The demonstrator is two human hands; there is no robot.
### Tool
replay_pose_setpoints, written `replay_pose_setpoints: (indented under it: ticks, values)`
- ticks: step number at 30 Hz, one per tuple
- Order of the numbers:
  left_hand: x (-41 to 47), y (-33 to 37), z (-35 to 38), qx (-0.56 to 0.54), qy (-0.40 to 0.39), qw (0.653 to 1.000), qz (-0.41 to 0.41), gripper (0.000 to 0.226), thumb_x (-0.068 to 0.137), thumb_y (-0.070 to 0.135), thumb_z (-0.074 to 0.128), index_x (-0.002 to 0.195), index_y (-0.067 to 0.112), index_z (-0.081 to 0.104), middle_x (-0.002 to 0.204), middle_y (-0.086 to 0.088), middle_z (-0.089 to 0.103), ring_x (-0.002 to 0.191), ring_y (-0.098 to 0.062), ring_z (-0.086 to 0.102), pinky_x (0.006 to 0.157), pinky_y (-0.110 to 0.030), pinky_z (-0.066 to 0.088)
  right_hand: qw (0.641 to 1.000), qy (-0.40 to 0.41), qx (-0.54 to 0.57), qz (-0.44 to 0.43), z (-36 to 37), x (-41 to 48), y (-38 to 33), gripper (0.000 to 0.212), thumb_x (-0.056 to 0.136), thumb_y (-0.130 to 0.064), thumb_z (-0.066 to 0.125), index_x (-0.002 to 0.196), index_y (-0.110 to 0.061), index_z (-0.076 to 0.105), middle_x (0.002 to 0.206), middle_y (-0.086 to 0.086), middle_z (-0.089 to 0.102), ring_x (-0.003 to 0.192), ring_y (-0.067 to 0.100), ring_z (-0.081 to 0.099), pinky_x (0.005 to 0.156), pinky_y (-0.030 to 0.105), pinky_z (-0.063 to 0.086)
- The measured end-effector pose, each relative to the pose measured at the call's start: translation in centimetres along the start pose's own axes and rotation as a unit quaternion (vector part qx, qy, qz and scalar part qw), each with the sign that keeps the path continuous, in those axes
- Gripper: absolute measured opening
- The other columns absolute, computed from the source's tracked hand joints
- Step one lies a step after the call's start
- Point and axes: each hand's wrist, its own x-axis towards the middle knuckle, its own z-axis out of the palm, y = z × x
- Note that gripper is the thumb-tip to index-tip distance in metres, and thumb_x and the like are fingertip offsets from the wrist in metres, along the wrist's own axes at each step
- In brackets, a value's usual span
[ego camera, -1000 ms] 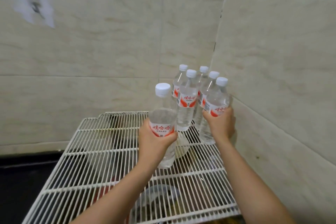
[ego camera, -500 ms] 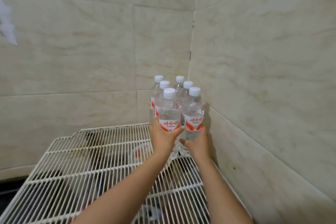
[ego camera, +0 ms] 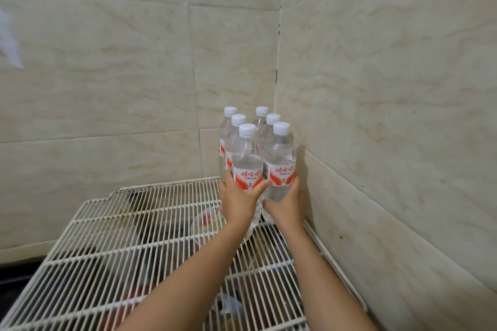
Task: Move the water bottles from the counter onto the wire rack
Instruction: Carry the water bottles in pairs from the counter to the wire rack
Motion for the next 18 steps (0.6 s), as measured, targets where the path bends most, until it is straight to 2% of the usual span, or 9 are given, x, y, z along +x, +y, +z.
replay_pose_setpoints:
  ticks: [3, 6, 9, 11, 12, 14, 16, 18]
  values:
    - [-0.5, -0.9, -1.2, -0.008, -0.048, 0.999, -0.013, 0.094, 0.061, 0.038, 0.082, 0.137, 0.019, 0.030, 0.138, -0.010, 0.045, 0.126, -0.027, 0.045, 0.104, -0.053, 0.040, 0.999, 0.021, -0.022, -0.018, 0.2, -0.5, 0.3, 0.109, 0.067, -0.028, 0.079, 0.147, -0.017, 0.006, 0.148, 0.014, 0.030, 0.137, 0.033, 0.027, 0.110, 0.054, 0.028]
    - [-1.1, -2.1, -3.9, 0.084, -0.068, 0.993, -0.039, 0.096, 0.066, 0.038, 0.078, 0.143, 0.017, 0.024, 0.147, -0.012, 0.035, 0.133, -0.029, 0.037, 0.106, -0.052, 0.038, 0.990, 0.111, -0.025, -0.085, -0.1, -1.3, -0.5, 0.097, 0.069, -0.023, 0.078, 0.145, -0.012, 0.019, 0.148, 0.019, 0.028, 0.137, 0.036, 0.023, 0.110, 0.054, 0.025]
    - [-1.9, -3.0, -7.9, 0.146, -0.045, 0.988, -0.034, 0.086, 0.073, 0.038, 0.072, 0.142, 0.016, 0.027, 0.148, -0.012, 0.033, 0.134, -0.028, 0.036, 0.108, -0.048, 0.038, 0.938, 0.245, -0.066, -0.237, -0.2, -2.2, -1.5, 0.070, 0.073, -0.021, 0.069, 0.134, -0.004, 0.038, 0.135, 0.031, 0.041, 0.127, 0.040, 0.034, 0.101, 0.052, 0.033]
    - [-2.8, -3.5, -11.1, 0.183, -0.021, 0.983, -0.022, 0.075, 0.078, 0.038, 0.067, 0.140, 0.016, 0.031, 0.146, -0.012, 0.036, 0.132, -0.027, 0.038, 0.108, -0.044, 0.037, 0.889, 0.271, -0.114, -0.352, 0.4, -2.8, -2.2, 0.055, 0.076, -0.027, 0.056, 0.123, -0.007, 0.040, 0.129, 0.030, 0.044, 0.120, 0.035, 0.034, 0.096, 0.050, 0.037]
    - [-3.3, -3.6, -12.8, 0.204, -0.008, 0.979, -0.015, 0.070, 0.080, 0.039, 0.065, 0.138, 0.016, 0.034, 0.144, -0.012, 0.038, 0.131, -0.027, 0.039, 0.107, -0.043, 0.037, 0.868, 0.256, -0.130, -0.406, 0.9, -3.2, -2.5, 0.051, 0.075, -0.028, 0.056, 0.120, -0.009, 0.041, 0.129, 0.024, 0.040, 0.118, 0.034, 0.033, 0.095, 0.050, 0.039]
    - [-4.6, -4.0, -16.4, 0.260, 0.030, 0.965, -0.001, 0.061, 0.082, 0.039, 0.063, 0.134, 0.015, 0.042, 0.138, -0.012, 0.042, 0.127, -0.026, 0.042, 0.104, -0.041, 0.037, 0.839, 0.181, -0.147, -0.491, 2.2, -4.2, -3.1, 0.054, 0.070, -0.023, 0.067, 0.118, -0.011, 0.047, 0.128, 0.020, 0.038, 0.118, 0.034, 0.033, 0.097, 0.050, 0.041]
    - [-6.2, -4.7, -20.1, 0.318, 0.080, 0.945, -0.008, 0.053, 0.083, 0.039, 0.061, 0.128, 0.014, 0.049, 0.134, -0.013, 0.046, 0.124, -0.028, 0.043, 0.101, -0.042, 0.037, 0.818, 0.081, -0.169, -0.544, 3.4, -5.7, -3.6, 0.059, 0.062, -0.021, 0.078, 0.116, -0.010, 0.058, 0.125, 0.025, 0.052, 0.120, 0.036, 0.037, 0.096, 0.052, 0.043]
    - [-7.8, -5.4, -23.5, 0.364, 0.118, 0.923, -0.036, 0.049, 0.084, 0.039, 0.059, 0.125, 0.014, 0.052, 0.133, -0.013, 0.047, 0.124, -0.030, 0.043, 0.099, -0.044, 0.037, 0.789, 0.002, -0.202, -0.580, 4.2, -7.1, -3.9, 0.056, 0.057, -0.023, 0.083, 0.110, -0.011, 0.066, 0.118, 0.025, 0.061, 0.117, 0.038, 0.052, 0.090, 0.054, 0.046]
